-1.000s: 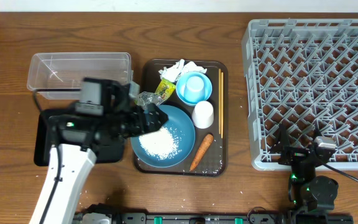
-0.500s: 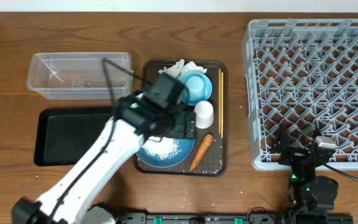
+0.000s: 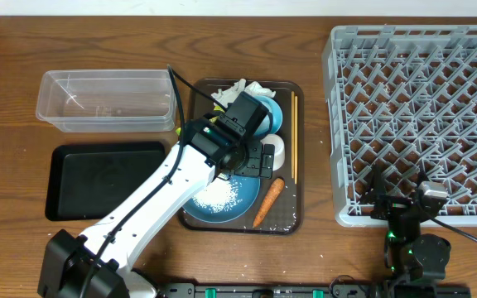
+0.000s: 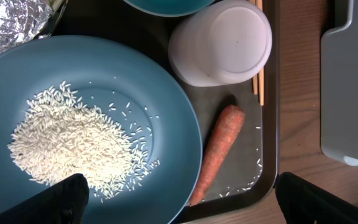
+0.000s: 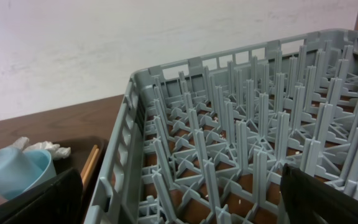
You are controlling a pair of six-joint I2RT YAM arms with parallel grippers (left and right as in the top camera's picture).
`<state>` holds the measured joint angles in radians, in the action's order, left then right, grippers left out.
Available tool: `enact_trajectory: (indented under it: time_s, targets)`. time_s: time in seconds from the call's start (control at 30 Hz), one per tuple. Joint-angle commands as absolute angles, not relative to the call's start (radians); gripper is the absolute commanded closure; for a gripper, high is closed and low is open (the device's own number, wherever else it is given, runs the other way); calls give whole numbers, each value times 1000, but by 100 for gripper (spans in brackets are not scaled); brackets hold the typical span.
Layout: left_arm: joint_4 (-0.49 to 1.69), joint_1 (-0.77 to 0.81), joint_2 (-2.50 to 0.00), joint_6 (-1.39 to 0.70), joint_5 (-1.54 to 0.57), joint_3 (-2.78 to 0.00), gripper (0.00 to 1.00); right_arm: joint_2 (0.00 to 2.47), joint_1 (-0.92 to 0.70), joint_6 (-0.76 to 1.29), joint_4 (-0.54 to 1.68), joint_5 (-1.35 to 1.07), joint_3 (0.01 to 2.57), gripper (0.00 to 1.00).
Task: Sort waste into correct bins and load items into the dishwasher rack
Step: 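Lower the left gripper and grasp the blue plate's rim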
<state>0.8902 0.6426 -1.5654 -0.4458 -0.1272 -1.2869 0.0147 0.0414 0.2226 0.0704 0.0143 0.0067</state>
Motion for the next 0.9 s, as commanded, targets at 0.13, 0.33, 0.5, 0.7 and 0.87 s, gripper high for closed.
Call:
enact_trajectory:
  time_s: [0.13,0.33,0.5,0.7,0.87]
  targets:
    - [888,662,-1578,-451,-110,-1261,2,7,59,215,75,11,6,1]
    - [864,713,-1619,-467,-35,-1251,1,7,59,216,75,11,6,1]
    - [825,765,-1692,-483,24,-1251,15,7,59,215,75,11,6,1]
    - [838,782,-1773,-564,143,-1251,19,7,59,215,75,11,6,1]
    - [851,783,-1812,-579,131,-1251,27,7,59,216,75,11,6,1]
